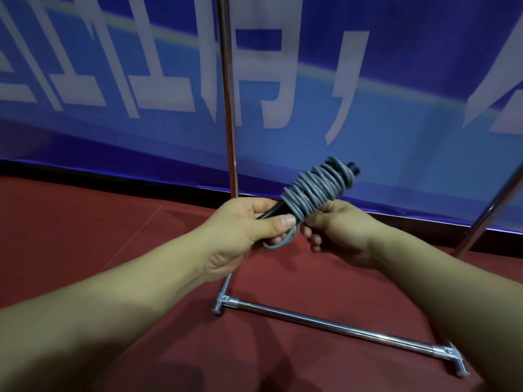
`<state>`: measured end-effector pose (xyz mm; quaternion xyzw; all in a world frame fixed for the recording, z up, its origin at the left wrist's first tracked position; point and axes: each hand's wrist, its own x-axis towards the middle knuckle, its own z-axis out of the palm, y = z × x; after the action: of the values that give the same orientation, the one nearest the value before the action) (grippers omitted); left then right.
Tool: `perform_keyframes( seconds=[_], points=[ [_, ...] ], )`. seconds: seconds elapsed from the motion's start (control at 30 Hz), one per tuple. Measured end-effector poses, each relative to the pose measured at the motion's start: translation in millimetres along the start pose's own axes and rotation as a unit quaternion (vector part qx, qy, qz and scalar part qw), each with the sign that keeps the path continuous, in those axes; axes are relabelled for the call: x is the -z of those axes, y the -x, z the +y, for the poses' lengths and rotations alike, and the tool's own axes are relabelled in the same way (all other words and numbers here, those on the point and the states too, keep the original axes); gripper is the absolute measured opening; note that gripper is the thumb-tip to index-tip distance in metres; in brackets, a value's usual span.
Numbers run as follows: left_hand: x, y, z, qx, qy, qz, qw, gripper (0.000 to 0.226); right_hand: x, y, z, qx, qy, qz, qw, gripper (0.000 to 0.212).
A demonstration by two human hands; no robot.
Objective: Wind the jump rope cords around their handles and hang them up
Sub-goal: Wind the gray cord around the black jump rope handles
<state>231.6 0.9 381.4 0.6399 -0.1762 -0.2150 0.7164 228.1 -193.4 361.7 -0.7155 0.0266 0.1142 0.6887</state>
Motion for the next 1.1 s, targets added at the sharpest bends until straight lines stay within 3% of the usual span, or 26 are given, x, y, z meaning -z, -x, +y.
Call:
perform_keyframes(
  seconds=[0.07,0.23,0.47,0.67,0.83,0.97,1.1],
  points=[
    [4.7,-4.4,-4.0,0.006,0.015,0.058,0.998,0.004,-6.2,0.3,1.7,0.000,0.026,-0.009,1.000,0.018],
    [12.0,-11.1,-10.7,0.043,0.021,0.149,0.988,0.005,-25.1,-3.7,5.4,0.048,0.146,0.011,0.988,0.025],
    [22.5,-15.9,-16.8,0.086,-0.025,0.186,0.978,0.011,-39.2,-0.9,0.0,0.151,0.447,0.074,0.878,0.032],
    [27.6,-14.4,-18.3,0.090,-0.047,0.210,0.972,0.004,-45.9,2.4,-2.6,0.162,0.495,0.066,0.851,0.025],
    [29.0,-10.1,-20.1,0.087,-0.086,0.235,0.964,0.015,-51.4,1.4,1.4,0.159,0.536,0.043,0.828,0.027],
    [30.3,-7.2,-24.5,0.108,-0.115,0.210,0.965,0.019,-49.1,5.0,0.7,0.150,0.580,0.007,0.801,0.028],
    [33.0,-6.1,-28.2,0.111,-0.225,0.170,0.953,0.013,-45.7,10.6,-9.1,0.155,0.599,0.017,0.785,0.026]
  ],
)
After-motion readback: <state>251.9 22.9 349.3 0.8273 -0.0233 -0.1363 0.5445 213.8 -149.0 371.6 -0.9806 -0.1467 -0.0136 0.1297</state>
